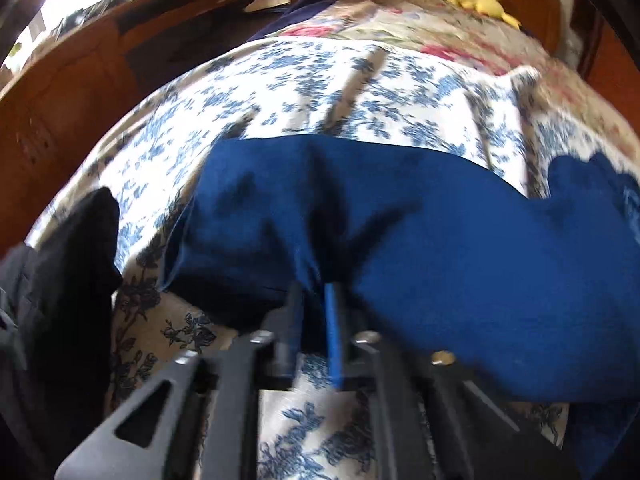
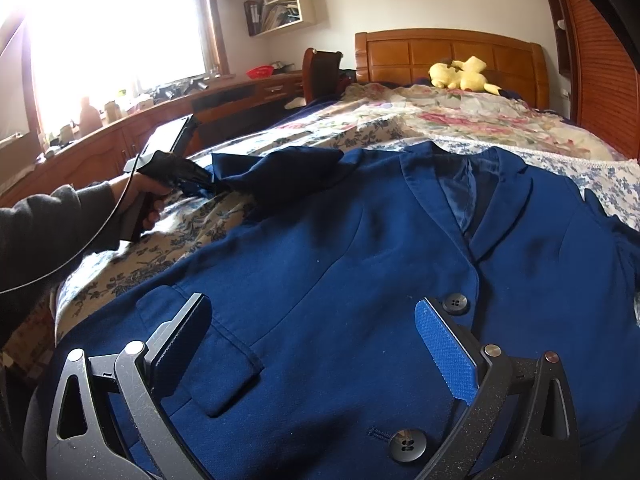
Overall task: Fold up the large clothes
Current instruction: 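Lift the sleeve with the left gripper, lay it across the blazer front, open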
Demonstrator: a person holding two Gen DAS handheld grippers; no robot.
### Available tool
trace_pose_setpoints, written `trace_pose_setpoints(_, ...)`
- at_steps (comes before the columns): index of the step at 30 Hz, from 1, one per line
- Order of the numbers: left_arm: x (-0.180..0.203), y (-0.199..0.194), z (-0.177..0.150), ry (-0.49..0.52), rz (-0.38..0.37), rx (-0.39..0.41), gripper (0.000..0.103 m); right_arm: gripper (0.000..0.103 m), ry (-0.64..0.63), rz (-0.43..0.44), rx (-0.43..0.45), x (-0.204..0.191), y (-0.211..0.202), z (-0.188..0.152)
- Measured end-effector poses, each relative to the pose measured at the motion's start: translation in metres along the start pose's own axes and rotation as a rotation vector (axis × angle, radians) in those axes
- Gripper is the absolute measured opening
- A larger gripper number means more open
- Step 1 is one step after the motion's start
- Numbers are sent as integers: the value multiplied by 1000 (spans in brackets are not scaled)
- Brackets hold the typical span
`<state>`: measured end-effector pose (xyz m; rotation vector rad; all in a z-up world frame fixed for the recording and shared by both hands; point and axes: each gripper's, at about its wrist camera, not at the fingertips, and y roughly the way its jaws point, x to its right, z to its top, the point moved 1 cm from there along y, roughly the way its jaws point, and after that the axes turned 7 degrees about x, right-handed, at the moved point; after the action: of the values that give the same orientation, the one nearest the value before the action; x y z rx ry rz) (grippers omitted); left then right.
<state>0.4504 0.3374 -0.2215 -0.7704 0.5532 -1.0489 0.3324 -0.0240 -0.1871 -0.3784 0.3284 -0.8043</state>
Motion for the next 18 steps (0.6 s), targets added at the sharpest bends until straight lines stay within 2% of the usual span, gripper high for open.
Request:
trace_pose_setpoints(4, 14, -33, 8, 33, 20, 86, 0, 103, -3, -4, -2, -1, -1, 0)
trace_pose_setpoints(7, 26, -69, 13, 40, -8, 170, 0, 103, -12, -12, -6, -3, -1, 0)
trace_pose_setpoints(12, 60, -136, 22, 94, -85, 295, 0, 103, -20, -33, -17, -4, 1, 0)
trace_pose_setpoints(18, 109, -203, 23, 178, -201, 384, 0, 103, -12, -41, -10, -2, -1, 0)
